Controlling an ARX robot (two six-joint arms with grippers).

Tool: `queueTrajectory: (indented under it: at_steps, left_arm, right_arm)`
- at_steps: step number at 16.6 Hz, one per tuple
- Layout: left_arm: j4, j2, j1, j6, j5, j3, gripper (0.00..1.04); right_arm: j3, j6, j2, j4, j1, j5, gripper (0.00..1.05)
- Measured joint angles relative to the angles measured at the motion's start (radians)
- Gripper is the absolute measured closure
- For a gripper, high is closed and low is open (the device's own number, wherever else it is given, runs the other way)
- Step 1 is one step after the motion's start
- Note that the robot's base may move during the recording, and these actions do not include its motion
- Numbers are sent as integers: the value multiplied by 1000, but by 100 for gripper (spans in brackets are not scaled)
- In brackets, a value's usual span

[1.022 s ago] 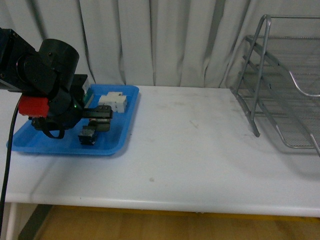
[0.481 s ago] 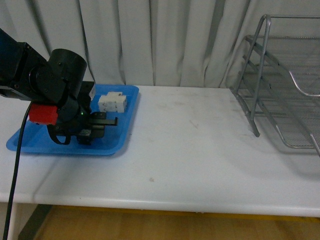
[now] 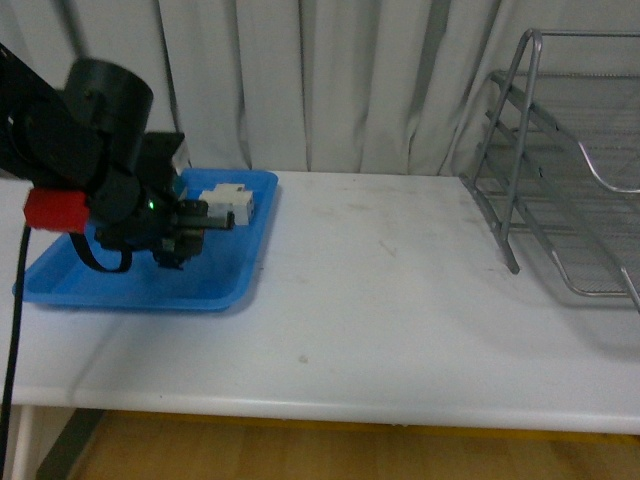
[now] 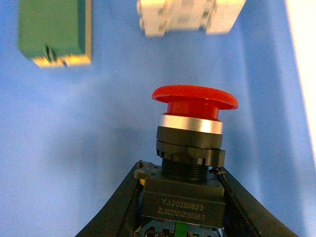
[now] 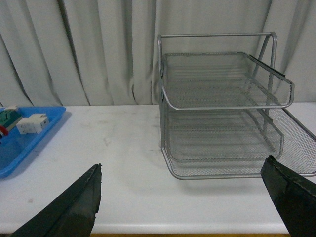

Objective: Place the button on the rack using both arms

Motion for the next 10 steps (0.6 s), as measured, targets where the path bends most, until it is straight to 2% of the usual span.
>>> queueTrajectory:
  at_steps: [3, 7, 10]
  left_arm:
    - [84, -194, -7, 27, 62, -99, 68]
    - [277, -469, -8, 61, 119, -448, 68]
    - [353, -618, 24, 71, 88, -635, 68]
  right_arm:
    - [0, 0, 0, 0, 0, 0, 6]
    - [0, 0, 0, 0, 0, 0, 6]
    - [0, 0, 0, 0, 0, 0, 6]
